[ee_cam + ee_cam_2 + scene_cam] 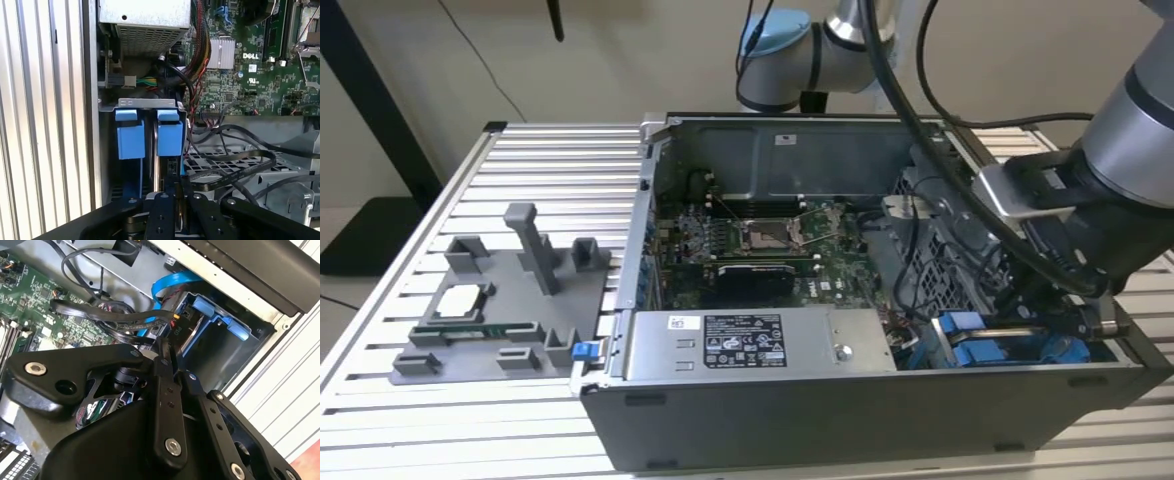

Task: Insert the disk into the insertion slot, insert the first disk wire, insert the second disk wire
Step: 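Insert the second disk wire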

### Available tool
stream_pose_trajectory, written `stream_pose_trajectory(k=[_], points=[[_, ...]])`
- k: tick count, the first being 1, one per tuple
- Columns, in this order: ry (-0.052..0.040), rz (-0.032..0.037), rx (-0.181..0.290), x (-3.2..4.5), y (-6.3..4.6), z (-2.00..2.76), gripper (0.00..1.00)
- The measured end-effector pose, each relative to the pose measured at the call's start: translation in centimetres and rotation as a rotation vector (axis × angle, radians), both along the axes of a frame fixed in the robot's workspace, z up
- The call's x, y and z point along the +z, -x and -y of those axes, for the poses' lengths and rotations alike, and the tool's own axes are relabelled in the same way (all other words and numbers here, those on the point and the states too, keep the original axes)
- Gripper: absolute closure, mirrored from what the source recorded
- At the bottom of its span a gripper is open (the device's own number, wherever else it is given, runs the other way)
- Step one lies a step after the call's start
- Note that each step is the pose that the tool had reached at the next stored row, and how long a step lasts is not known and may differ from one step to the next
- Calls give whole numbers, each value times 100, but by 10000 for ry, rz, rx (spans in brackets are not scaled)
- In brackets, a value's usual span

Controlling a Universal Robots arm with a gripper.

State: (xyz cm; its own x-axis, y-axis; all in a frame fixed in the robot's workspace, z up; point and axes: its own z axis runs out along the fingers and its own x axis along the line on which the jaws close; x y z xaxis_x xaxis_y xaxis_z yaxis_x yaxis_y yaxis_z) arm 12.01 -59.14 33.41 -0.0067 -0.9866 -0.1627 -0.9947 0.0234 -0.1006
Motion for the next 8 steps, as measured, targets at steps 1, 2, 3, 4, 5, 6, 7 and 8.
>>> stream_pose_trajectory(k=[1, 2, 3, 4, 5, 6, 7, 8], points=[[8, 2, 1, -11, 2, 0, 100], [8, 3, 1, -16, 4, -1, 100], [-17, -2, 0, -26, 8, -2, 100], [-12, -1, -2, -28, 8, 0, 0], [-14, 2, -2, -28, 8, 0, 0], [-15, 1, -2, -15, 8, 0, 0], [-20, -1, -1, 12, 8, 0, 0], [-7, -4, 0, 56, 8, 0, 0]])
